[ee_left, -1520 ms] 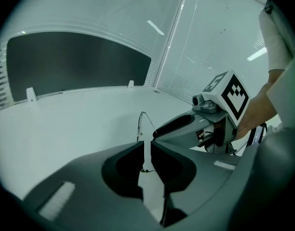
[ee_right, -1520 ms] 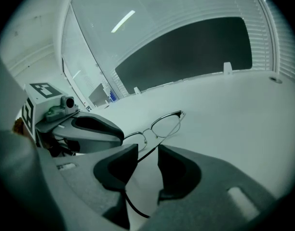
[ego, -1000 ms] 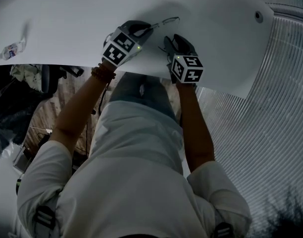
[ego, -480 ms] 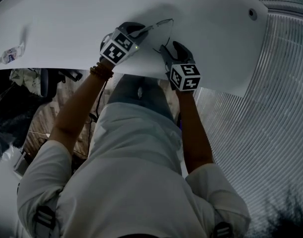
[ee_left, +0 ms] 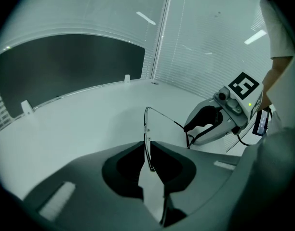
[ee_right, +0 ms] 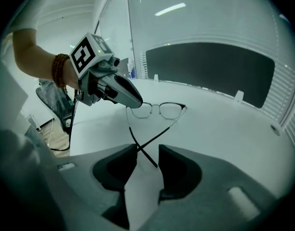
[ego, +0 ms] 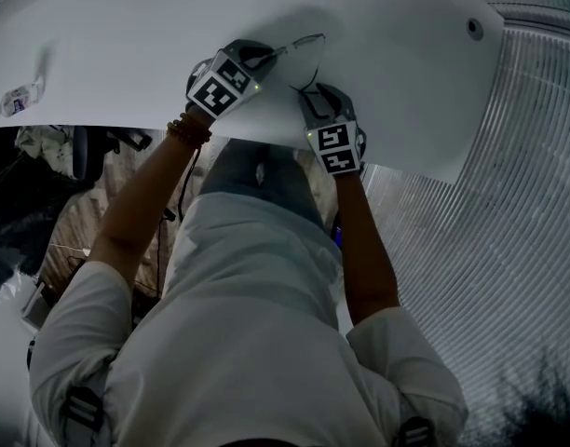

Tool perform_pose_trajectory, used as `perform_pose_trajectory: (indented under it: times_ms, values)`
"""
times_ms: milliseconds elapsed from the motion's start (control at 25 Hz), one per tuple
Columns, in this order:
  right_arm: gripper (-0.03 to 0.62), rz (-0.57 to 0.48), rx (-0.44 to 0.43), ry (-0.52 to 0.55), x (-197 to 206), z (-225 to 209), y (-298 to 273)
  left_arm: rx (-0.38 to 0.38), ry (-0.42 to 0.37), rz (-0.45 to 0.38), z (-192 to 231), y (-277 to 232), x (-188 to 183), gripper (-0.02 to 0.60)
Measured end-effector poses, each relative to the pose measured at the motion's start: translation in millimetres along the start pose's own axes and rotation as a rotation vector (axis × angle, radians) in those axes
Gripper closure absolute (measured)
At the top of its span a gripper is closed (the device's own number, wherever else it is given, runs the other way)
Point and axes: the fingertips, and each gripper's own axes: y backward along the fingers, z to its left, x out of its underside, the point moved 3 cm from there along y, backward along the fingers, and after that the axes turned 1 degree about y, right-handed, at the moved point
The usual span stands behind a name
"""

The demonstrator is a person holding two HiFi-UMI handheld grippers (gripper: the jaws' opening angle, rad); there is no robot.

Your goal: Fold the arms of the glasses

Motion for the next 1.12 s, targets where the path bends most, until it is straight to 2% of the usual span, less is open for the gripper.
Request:
perform_pose_trajectory:
  times_ms: [360,520,680,800,1120]
  values:
    - [0.504,0.026,0.048,0.138,-9.8,-11.8,-5.3,0.014,-0.037,0.028,-3.0,-4.6,-1.5,0.523]
    - [0.523,0.021,0.028,0.203,-12.3,-6.3,-9.4,0.013,-0.047,0.022,0.7,-6.8,-1.2,0.526]
    - [0.528,0.000,-0.002,0.209,-16.9,-1.9,-8.6,0.021,-0.043,0.014,-1.9,-7.2,-6.1,0.528]
    - [0.530,-0.007,-0.005,0.203,-18.2,-1.3,-11.1,0.032,-0.037,0.030,-6.0,-9.0,-0.9,0.528]
    - [0.528,-0.004,0.005,0.198,-17.4,-3.3,-12.9,0.042,-0.047,0.014,-12.5,-9.6,-1.4,0.529]
